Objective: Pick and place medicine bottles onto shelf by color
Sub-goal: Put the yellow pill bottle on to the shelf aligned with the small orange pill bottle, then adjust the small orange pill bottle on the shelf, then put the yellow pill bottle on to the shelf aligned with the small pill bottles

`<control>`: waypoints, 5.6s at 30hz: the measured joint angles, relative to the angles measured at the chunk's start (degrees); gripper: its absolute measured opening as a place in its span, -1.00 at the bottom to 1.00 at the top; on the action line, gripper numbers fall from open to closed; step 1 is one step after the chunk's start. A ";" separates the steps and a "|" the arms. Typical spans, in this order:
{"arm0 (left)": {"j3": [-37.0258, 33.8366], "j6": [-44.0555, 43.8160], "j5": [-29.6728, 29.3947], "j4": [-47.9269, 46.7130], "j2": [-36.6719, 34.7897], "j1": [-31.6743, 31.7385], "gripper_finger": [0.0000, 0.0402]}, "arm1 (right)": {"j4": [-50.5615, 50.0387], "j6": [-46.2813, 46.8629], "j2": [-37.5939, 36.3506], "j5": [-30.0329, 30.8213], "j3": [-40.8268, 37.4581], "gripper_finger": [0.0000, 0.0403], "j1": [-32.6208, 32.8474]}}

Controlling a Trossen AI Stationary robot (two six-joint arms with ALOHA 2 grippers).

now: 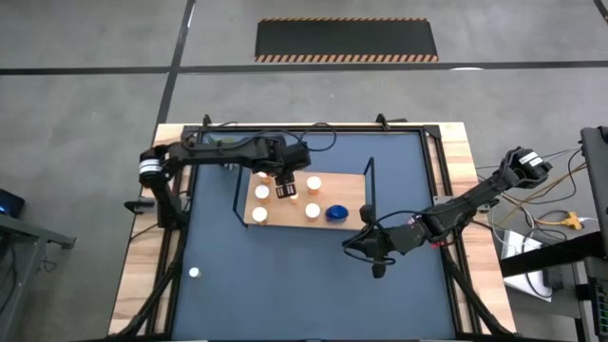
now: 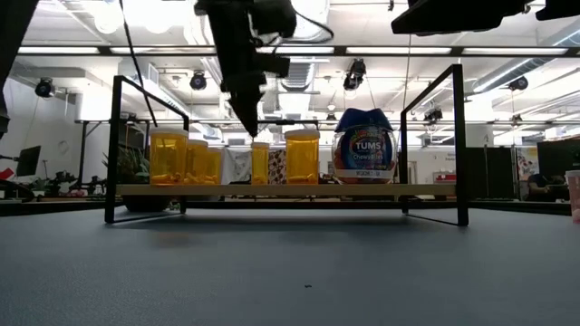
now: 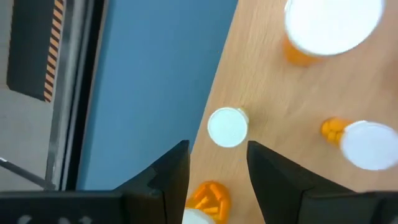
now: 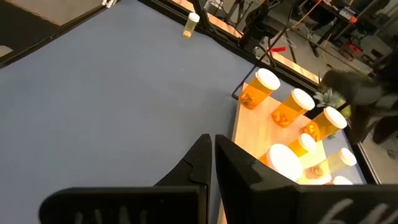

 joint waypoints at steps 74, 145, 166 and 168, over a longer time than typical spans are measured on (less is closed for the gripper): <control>-12.81 8.19 -4.18 18.58 -2.88 -1.33 -0.98 | -1.20 0.45 0.00 0.01 0.00 -0.94 0.00; -21.54 -0.35 -3.76 26.29 -10.32 -10.29 -0.98 | -1.73 1.49 0.00 0.03 0.00 -0.94 -0.02; -21.28 -19.26 -3.50 33.51 -18.95 -37.69 -0.98 | -2.36 2.00 0.00 0.01 0.02 -0.94 0.00; -21.28 -23.28 -3.50 33.23 -19.05 -40.75 -0.98 | -2.36 2.30 0.00 0.01 0.00 -0.94 0.00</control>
